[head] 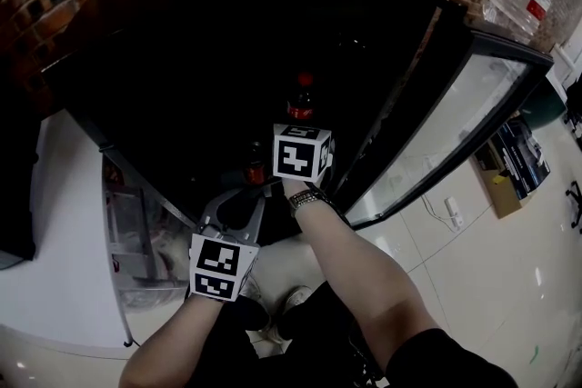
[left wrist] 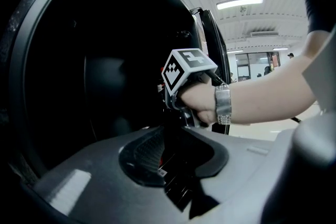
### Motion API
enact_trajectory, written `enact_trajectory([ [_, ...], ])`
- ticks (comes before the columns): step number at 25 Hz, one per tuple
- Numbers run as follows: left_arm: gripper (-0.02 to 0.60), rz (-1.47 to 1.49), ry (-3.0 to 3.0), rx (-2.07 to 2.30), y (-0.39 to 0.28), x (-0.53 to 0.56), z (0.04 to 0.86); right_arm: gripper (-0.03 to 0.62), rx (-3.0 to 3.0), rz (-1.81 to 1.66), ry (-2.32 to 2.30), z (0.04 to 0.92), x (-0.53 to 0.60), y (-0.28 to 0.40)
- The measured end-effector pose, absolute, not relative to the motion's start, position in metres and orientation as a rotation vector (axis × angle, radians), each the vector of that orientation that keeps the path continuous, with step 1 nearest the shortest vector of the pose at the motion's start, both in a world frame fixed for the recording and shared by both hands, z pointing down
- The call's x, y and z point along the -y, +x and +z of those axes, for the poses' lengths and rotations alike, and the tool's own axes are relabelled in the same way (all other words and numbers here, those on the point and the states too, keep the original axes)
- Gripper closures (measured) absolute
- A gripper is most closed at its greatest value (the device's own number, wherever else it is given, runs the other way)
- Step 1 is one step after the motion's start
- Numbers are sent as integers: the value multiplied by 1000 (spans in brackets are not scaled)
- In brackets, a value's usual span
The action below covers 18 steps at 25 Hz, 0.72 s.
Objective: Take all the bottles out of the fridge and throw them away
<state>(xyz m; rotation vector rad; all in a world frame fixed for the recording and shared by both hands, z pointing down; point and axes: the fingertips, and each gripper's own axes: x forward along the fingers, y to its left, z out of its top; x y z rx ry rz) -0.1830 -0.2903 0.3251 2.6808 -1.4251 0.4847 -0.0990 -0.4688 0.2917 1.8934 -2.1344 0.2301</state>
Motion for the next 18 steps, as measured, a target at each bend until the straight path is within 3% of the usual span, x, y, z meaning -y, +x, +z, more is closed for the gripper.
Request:
enact_trajectory([
  [18, 491, 395, 2678, 1466, -168, 249, 308, 289, 2285, 149, 1653, 280, 377, -109],
])
